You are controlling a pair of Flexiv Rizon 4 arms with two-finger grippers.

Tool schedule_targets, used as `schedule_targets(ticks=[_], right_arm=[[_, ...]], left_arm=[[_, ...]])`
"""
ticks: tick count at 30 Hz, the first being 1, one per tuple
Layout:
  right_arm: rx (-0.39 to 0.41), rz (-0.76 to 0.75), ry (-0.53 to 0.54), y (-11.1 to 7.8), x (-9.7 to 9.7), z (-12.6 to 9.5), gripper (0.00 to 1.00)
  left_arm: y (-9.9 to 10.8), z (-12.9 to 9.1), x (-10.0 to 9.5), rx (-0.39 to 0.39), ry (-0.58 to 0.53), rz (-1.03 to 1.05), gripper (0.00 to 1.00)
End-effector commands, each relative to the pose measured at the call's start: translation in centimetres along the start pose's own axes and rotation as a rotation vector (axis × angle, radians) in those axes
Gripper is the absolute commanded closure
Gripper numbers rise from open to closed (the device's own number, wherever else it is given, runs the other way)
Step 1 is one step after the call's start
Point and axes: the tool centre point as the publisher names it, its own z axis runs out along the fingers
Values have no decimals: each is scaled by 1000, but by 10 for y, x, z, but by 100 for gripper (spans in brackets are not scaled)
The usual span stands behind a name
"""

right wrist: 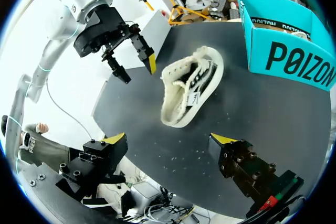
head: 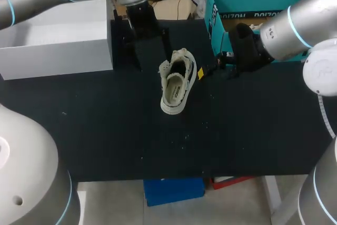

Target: Take the shoe out of the shoebox, open the shoe tongue, remove and reinsert the insole, then place the shoe into the shoebox

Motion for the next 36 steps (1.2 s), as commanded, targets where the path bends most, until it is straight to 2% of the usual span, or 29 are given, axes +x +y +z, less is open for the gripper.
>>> schedule_targets(ticks=[1, 7, 10, 15, 17, 21, 26, 27, 36], right_arm=[[2, 1, -3, 1, 1, 1, 0], [2, 1, -3, 1, 1, 1, 0], [2, 1, -3, 1, 1, 1, 0], [2, 1, -3, 1, 1, 1, 0], [2, 1, -3, 1, 1, 1, 0], [2, 1, -3, 1, 1, 1, 0], [2, 1, -3, 1, 1, 1, 0], [2, 1, -3, 1, 1, 1, 0], [2, 1, -3, 1, 1, 1, 0]], left_arm=[[0, 0, 0, -2, 2, 0, 0], [0, 0, 0, -2, 2, 0, 0], [3, 1, -5, 27, -20, -86, 0], [10, -3, 1, 70, -145, -435, 0], [12, 0, 7, 23, -151, -583, 0], [19, -2, 30, 35, -229, -922, 0], [18, -18, 66, -12, -374, -1207, 0], [16, -22, 71, -22, -402, -1200, 0], [16, -22, 71, -22, -402, -1200, 0]])
